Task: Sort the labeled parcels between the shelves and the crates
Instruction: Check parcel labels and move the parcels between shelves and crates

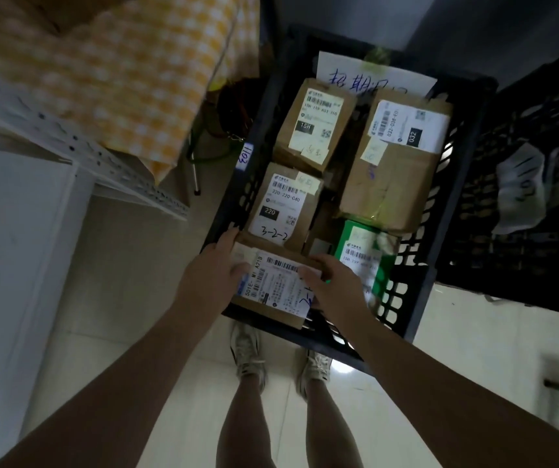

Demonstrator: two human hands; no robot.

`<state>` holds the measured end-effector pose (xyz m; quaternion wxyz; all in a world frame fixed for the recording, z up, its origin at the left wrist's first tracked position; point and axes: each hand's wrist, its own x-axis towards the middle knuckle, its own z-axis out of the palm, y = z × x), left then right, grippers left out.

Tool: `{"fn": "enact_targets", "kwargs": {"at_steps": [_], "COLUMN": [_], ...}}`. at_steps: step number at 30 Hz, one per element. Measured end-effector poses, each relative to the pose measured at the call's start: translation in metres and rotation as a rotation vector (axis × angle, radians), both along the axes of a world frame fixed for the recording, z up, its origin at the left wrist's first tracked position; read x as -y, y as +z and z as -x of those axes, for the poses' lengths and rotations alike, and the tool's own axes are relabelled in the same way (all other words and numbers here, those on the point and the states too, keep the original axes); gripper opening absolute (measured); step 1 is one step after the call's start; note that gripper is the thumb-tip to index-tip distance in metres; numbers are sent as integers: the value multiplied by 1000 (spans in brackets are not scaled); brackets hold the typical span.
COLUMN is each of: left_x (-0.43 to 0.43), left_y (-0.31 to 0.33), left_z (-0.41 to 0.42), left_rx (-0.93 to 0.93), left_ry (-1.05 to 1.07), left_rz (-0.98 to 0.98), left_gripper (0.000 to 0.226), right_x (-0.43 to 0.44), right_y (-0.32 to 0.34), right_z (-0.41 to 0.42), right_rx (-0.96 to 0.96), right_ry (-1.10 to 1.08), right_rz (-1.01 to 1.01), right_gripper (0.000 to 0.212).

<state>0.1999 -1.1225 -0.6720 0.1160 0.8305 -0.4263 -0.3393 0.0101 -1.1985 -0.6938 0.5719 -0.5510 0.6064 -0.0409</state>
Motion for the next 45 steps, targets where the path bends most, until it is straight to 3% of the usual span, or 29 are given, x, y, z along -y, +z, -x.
{"fn": "enact_targets", "kwargs": {"at_steps": [6,13,20,22,24,28,33,37,40,43,45], "left_x": [3,10,14,17,13,1,6,39,72,100,116], "left_y": [2,3,-2,-4,-3,-1,17,36,42,45,41], "left_z": [-2,-8,-8,-11,-10,2,2,6,19,32,36], "left_rx": [26,79,35,9,-59,-255,-154,-51,-34,-188,-338], "left_ry": [-3,-49,-11,72,133,130,173,124,184,279,248], "left_rz": [-64,-78,-61,14,100,156,371,489,516,483,462], "left_gripper": [64,63,39,35,40,54,56,56,74,85,83], "right_x": [8,27,35,32,25,13,25,51,77,101,114], "right_y": [9,12,6,1,-4,-9,3,23,37,44,45], "right_z": [-8,-14,-22,-23,-20,-17,-11,-4,-7,-13,-17], "right_rx": [-47,-80,-42,18,108,283,373,407,469,522,467], "right_ry": [109,191,130,58,-19,-195,-195,-170,-302,-416,-375], "right_rz": [3,-48,-90,-93,-148,-431,-567,-411,-269,-150,-67], "right_gripper": [24,12,9,17,12,30,37,32,30,33,31]}}
